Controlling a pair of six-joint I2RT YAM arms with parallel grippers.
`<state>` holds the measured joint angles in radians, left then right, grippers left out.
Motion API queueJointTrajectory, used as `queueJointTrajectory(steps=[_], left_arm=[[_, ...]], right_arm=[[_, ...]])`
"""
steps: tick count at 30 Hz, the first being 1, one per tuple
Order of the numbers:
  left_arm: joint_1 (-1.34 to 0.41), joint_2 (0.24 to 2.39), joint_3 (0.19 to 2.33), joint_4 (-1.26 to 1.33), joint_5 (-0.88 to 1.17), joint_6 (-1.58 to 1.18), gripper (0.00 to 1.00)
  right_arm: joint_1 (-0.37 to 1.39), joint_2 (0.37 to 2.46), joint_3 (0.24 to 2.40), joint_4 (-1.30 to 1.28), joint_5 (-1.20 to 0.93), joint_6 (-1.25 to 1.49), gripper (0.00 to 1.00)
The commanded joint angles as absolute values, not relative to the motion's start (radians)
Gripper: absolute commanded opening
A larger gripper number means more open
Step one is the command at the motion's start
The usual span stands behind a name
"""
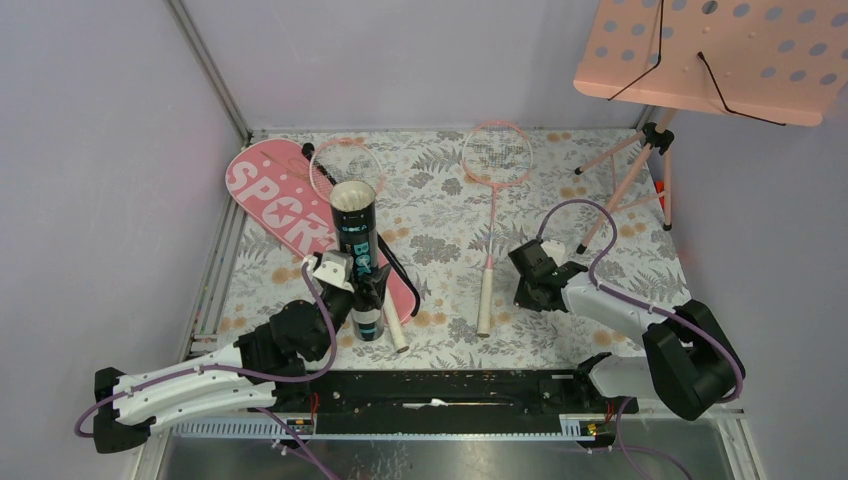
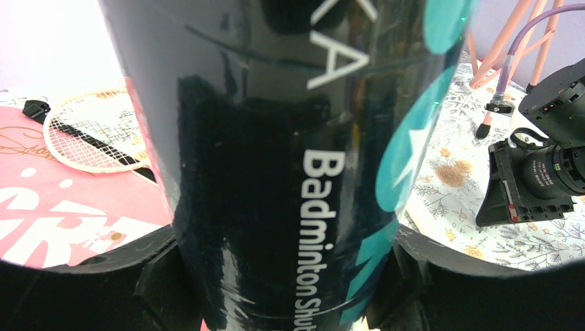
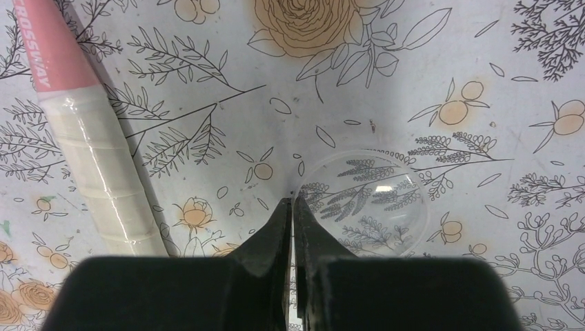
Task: Pack up the badminton gear
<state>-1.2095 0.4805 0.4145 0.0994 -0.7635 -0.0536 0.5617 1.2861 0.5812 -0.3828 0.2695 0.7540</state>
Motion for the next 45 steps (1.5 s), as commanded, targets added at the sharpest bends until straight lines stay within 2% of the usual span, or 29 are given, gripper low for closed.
queueJointTrajectory(steps=[1, 5, 10, 17, 21, 25, 33, 39, 45], left_arm=[[-1.212, 0.473, 0.424, 0.17, -0.763, -0.058, 0.13], [-1.212, 0.473, 0.422, 0.172, -0.742, -0.05, 0.13], [-1.212, 0.503, 0.425, 0.17, -0.681, -0.011, 0.13], [-1.212, 0.562, 0.441, 0.155, -0.537, 0.077, 0.13], [-1.212, 0.606, 0.449, 0.136, -0.42, 0.146, 0.13], [-1.212, 0.646, 0.448, 0.114, -0.39, 0.205, 0.13], [-1.212, 0.698, 0.453, 0.103, -0.282, 0.275, 0.13], [-1.212, 0.707, 0.455, 0.1, -0.212, 0.285, 0.14], [-1.212, 0.743, 0.468, 0.1, -0.19, 0.293, 0.15]], right_arm=[[0.559, 1.289, 0.565, -0.419, 0.265, 0.759, 0.0], [0.56, 1.21, 0.606, -0.501, 0.309, 0.727, 0.0], [0.56, 0.943, 0.637, -0.558, 0.332, 0.606, 0.0], [0.56, 0.677, 0.708, -0.515, 0.136, 0.45, 0.0], [0.56, 0.669, 0.838, -0.484, -0.112, 0.336, 0.0], [0.56, 0.686, 0.942, -0.395, -0.387, 0.251, 0.0], [0.56, 0.722, 1.129, -0.423, -0.732, 0.164, 0.0], [0.561, 0.759, 1.162, -0.387, -0.916, 0.234, 0.0], [0.593, 0.824, 1.207, -0.423, -0.924, 0.244, 0.0]])
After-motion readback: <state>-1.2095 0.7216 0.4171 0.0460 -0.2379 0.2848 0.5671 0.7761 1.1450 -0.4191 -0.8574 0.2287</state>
